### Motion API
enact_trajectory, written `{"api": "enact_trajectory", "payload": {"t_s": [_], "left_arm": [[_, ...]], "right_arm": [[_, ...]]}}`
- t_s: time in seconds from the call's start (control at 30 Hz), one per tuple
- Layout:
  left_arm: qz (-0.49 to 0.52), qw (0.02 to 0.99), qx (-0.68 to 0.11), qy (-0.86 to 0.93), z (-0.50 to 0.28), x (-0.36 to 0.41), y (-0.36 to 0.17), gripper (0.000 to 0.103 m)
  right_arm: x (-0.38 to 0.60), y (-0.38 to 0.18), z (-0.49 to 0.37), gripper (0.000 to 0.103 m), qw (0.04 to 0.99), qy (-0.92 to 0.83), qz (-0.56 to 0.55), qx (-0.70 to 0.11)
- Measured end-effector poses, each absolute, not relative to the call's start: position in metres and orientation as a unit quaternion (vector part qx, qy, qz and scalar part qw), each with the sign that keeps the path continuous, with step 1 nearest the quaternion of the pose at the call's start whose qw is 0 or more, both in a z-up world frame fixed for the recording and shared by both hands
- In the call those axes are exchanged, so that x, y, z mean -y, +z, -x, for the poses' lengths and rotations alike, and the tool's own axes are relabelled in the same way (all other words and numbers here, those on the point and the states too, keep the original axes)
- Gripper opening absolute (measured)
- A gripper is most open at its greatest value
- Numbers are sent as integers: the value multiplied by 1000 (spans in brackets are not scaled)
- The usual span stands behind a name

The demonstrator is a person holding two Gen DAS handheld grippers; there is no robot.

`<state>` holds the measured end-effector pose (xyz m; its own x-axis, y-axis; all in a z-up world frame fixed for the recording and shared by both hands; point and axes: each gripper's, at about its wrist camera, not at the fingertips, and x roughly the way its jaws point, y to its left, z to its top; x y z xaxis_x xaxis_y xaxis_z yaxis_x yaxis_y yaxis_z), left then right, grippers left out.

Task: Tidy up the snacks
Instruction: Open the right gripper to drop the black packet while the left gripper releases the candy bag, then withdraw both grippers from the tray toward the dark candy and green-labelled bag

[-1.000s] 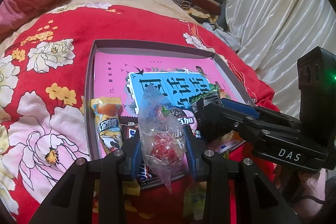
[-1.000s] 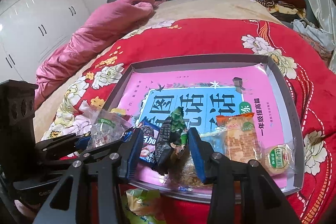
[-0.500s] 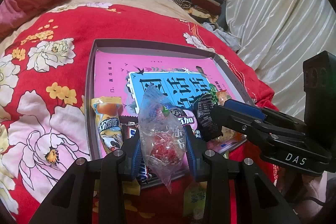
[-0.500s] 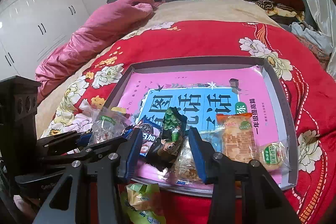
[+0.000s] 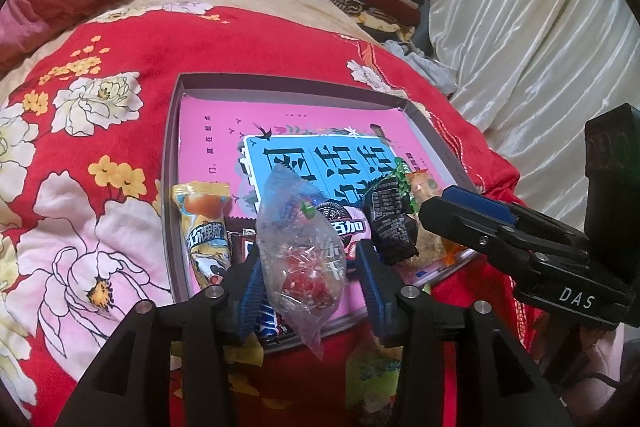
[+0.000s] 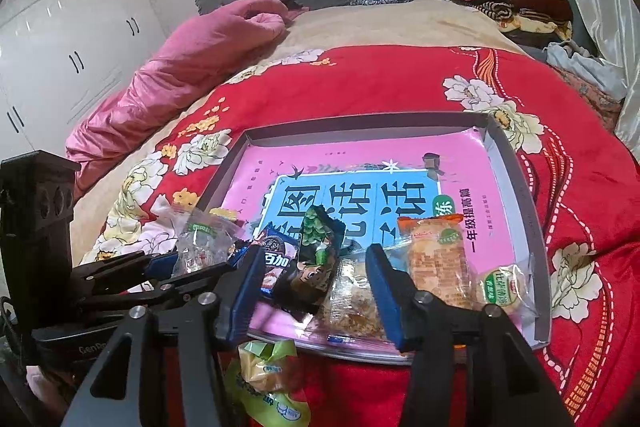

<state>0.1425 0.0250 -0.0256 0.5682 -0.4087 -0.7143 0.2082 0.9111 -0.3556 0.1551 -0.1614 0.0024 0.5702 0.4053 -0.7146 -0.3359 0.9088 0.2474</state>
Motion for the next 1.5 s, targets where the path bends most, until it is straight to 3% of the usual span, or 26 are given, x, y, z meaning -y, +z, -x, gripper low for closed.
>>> {"api": "enact_trajectory", "payload": {"t_s": [0.27,0.33,0.37,0.77,0.83,1.0,1.5], "left_arm": [[116,884,-419,-172,-136,-28,-14,55],[116,886,-416,-170,-134,-30,-12,69],[116,887,-414,-168,-134,-31,-10,70],[111,894,-400,-168,-129,-35,3,71],[106,898,-394,-167,-127,-35,6,79],[103,901,-385,-171,-120,-35,14,79],[102,905,-374,-173,-95,-43,26,79]], "right_arm": [[169,11,-149,59,891,204,-50,-402],[171,14,-147,62,893,202,-51,-399],[171,15,-146,62,894,202,-51,-398],[176,26,-139,65,900,195,-52,-386],[177,27,-137,65,901,193,-51,-384],[183,31,-132,71,905,187,-57,-378],[190,41,-113,72,907,183,-59,-374]]}}
